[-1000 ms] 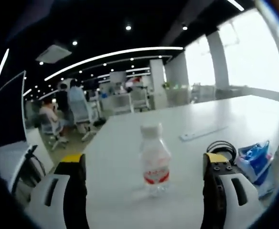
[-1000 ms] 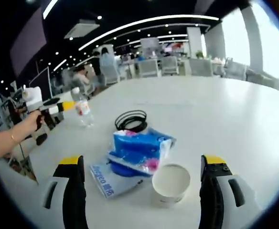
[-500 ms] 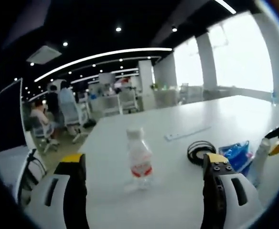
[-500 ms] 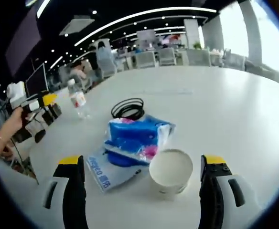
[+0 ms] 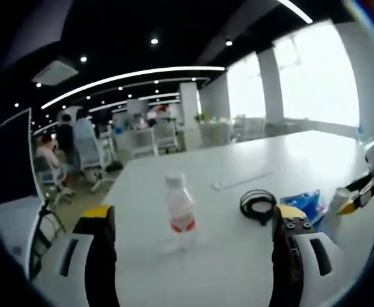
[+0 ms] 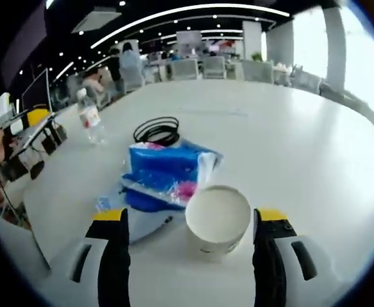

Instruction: Arrange the tabletop items into an orderly group along one side of the table until the central work area is clear of visible clutter.

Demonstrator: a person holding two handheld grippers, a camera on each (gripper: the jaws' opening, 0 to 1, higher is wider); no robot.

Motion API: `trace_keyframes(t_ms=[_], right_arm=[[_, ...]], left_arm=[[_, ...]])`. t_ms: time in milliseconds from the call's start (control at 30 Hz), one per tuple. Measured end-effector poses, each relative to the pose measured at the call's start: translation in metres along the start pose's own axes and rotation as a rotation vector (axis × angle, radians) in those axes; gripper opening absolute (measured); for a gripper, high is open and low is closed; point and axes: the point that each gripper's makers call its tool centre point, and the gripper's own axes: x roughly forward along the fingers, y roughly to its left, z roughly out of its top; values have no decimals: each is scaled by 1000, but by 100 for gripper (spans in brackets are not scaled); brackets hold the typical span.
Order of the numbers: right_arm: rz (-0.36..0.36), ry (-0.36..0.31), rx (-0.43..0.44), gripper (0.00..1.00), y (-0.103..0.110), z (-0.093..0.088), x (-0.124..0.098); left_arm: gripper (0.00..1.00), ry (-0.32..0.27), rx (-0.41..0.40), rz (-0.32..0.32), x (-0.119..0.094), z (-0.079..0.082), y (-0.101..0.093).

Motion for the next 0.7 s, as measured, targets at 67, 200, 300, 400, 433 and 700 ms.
trace_keyframes(t_ms=[67, 200, 300, 400, 433, 700], right_arm=[[-25, -6, -7, 72, -2, -1, 1], [-42, 4, -23, 64, -3, -5, 4], [-103, 4, -81, 61, -11, -5, 4], [-104, -23, -73, 53, -11, -2, 5], [-114, -33, -60, 50, -13, -1, 5], [-111, -19, -33, 40, -19, -9, 6]], left_arm=[[99, 2, -1, -2, -4, -1, -2], [99, 5, -30, -44, -12, -4, -11], [99, 6, -35, -65, -17, -3, -15], [99, 7, -36, -83, -21, -2, -20], [99, 5, -38, -93, -22, -1, -23], [99, -7, -30, -146, -29, 2, -36]])
